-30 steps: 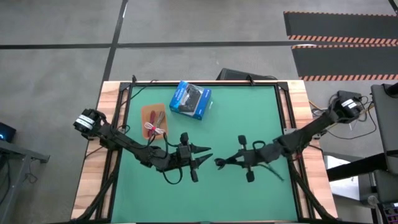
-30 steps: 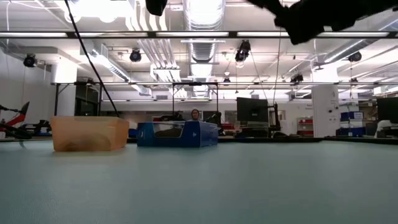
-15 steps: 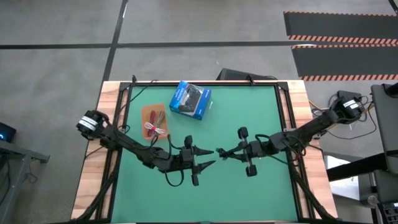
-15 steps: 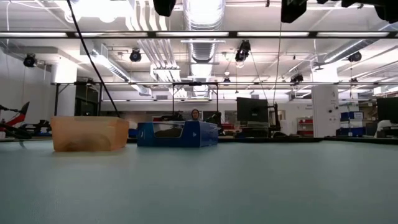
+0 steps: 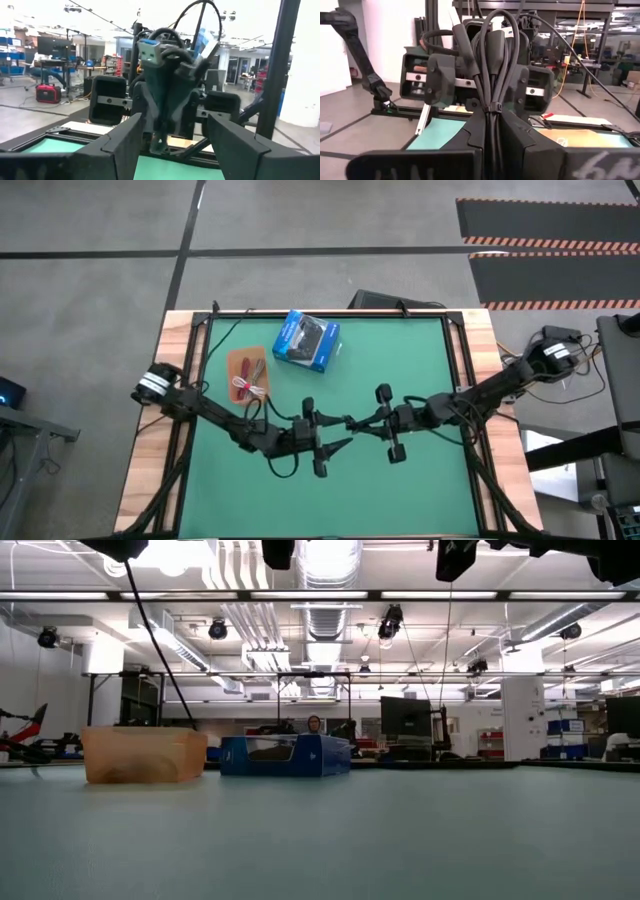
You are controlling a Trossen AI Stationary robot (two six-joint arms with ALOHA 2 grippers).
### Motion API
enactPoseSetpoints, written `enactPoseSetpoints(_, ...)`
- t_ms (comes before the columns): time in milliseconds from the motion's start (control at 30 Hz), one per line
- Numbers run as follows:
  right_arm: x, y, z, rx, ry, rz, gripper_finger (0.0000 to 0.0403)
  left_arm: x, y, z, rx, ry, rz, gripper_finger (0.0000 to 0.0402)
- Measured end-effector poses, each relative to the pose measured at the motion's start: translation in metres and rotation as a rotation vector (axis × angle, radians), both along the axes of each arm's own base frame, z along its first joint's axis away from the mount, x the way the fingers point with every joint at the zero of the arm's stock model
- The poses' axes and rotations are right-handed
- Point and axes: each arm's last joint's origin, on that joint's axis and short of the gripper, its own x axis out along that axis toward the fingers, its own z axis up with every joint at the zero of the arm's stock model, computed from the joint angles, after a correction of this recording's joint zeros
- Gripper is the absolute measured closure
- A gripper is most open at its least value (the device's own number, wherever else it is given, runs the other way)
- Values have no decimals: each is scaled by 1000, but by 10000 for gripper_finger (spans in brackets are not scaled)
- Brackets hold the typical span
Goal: Pick and place USB-C Cables
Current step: Put the black charger cable into the orange bin
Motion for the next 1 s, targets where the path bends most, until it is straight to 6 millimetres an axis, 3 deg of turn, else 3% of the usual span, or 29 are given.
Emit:
enactPoseSetpoints(400, 16, 5, -6, -8, 27, 0, 380, 14, 0, 0, 49, -21, 32, 201)
enactPoseSetpoints(833, 16, 5, -6, -12, 19, -6, 380, 13, 1, 0, 42, -21, 31, 341)
enactPoseSetpoints(1000, 16, 4, -5, 8, 20, -7, 354, 13, 1, 0, 40, -21, 31, 346)
